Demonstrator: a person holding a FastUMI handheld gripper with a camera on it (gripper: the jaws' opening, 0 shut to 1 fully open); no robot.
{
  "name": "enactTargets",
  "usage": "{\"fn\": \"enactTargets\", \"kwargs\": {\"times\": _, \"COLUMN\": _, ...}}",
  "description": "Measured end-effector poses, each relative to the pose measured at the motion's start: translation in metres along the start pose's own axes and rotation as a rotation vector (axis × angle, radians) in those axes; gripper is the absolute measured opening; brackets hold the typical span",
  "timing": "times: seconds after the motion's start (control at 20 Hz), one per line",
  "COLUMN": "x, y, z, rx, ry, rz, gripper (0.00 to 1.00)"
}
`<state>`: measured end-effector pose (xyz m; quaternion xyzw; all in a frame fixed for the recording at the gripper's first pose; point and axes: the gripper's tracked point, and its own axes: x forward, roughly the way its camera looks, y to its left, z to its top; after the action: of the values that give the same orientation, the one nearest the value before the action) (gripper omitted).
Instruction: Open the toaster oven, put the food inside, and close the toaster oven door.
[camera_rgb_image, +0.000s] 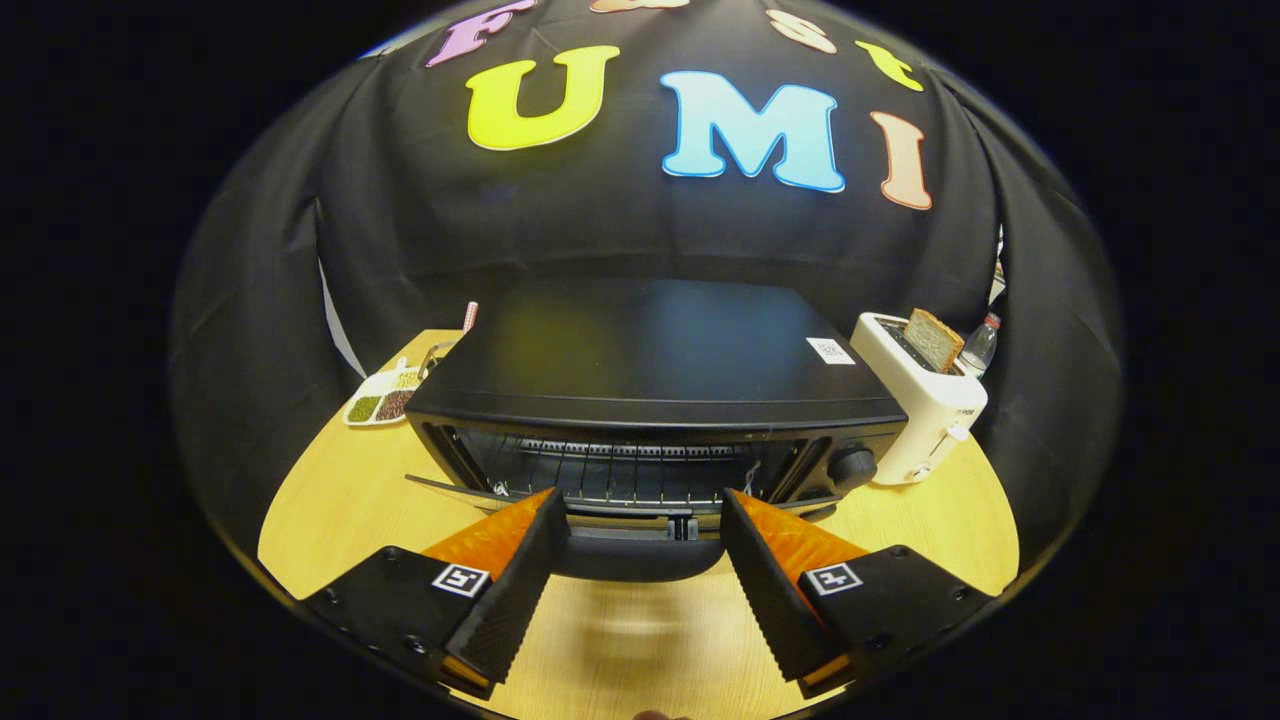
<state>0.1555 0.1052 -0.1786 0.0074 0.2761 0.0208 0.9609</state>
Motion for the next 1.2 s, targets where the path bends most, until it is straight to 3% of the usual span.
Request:
{"fn": "enactTargets", "kwargs": {"times": 0.85, "x": -0.005, "y": 0.0, "z": -0.012, "rx": -0.014, "ry": 0.175, "rz": 0.008, "gripper": 0.99}}
{"fn": "enactTargets", "kwargs": {"times": 1.2, "x": 0.004, "y": -0.008, "z": -0.092, "rx": 0.041, "ry": 0.448, "rz": 0.055, "gripper": 0.99}}
